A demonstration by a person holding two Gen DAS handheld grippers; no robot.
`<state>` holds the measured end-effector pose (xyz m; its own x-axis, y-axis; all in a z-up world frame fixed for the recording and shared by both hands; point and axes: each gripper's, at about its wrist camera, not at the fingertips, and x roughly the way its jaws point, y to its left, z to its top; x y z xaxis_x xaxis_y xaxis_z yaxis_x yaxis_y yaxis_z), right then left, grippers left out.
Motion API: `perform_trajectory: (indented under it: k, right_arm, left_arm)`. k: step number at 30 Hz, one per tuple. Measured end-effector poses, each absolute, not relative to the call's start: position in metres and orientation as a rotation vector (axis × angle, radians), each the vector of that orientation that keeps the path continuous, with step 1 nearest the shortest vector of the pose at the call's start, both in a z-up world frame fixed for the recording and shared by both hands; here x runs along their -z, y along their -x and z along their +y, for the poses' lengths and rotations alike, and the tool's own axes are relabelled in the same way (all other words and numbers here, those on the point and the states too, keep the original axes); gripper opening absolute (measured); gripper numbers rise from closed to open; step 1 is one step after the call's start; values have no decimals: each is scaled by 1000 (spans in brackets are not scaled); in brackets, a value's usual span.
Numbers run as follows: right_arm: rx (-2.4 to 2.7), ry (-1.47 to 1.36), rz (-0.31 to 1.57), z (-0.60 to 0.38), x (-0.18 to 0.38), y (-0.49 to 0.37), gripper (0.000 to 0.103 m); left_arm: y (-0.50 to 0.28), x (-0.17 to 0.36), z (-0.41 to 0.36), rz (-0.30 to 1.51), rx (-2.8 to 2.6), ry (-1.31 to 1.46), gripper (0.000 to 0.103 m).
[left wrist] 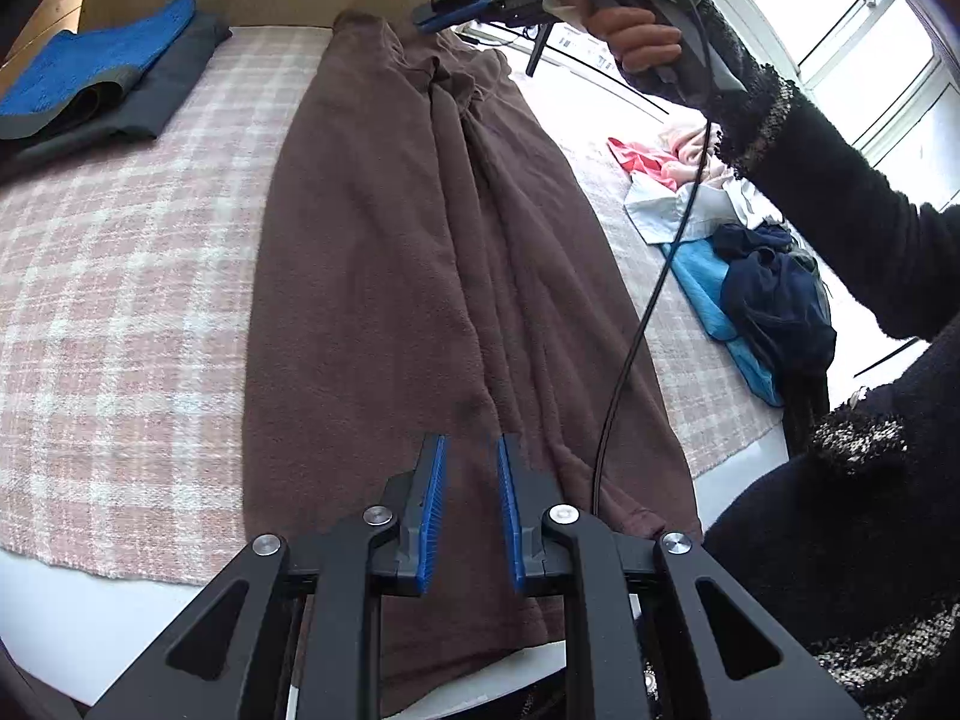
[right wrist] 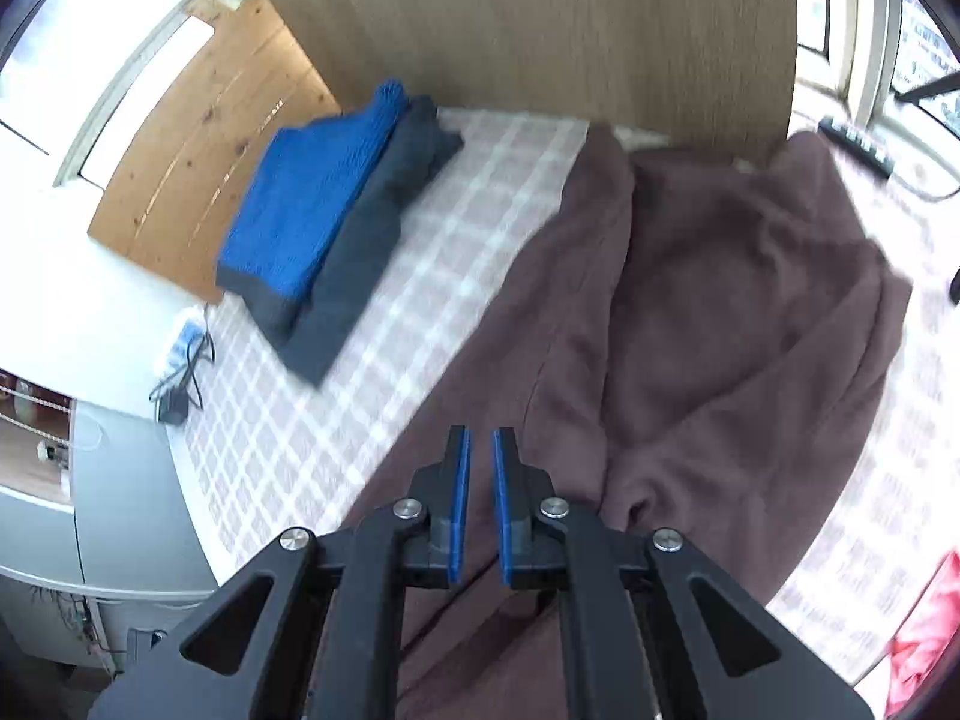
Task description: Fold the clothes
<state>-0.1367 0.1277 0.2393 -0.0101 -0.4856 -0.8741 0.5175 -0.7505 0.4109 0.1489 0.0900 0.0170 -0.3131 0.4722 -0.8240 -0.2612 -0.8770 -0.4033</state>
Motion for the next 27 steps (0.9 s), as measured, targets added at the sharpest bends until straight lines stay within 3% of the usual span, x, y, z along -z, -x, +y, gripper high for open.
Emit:
perform_trajectory:
  k: [2,4,5,9,15,20,24,27]
  right_arm:
    - [1861,-1655,108,125,-213,130,6]
    - [1846,-1690,49,134,-213,130,3]
    - [1834,-1700,2,140,-217,130,7]
    - [1816,-1601,-169,184,-272,120,17]
    - [1755,-1468,-430,249,-338,97,18]
    - [1906,-1457,-271,243,-336,91,20]
    - [1909,-1518,-100,221,-293,95,20]
    - [1892,-1555,-79,195,-261,108,22]
  left_arm:
    - [-153,-10,102,-191,-2210,1500,15]
    - [-160,-21,104,-150,-2227,1499,15]
    - [-165,-29,104,-138,-2244,1493,15]
    - [-191,-69,91,-188,-2324,1432,15]
    - [-225,-120,61,-271,-2474,1345,26]
    - [-216,-99,95,-301,-2432,1351,27]
    - [-206,-70,135,-171,-2442,1409,27]
    - [-202,-55,144,-77,-2498,1477,29]
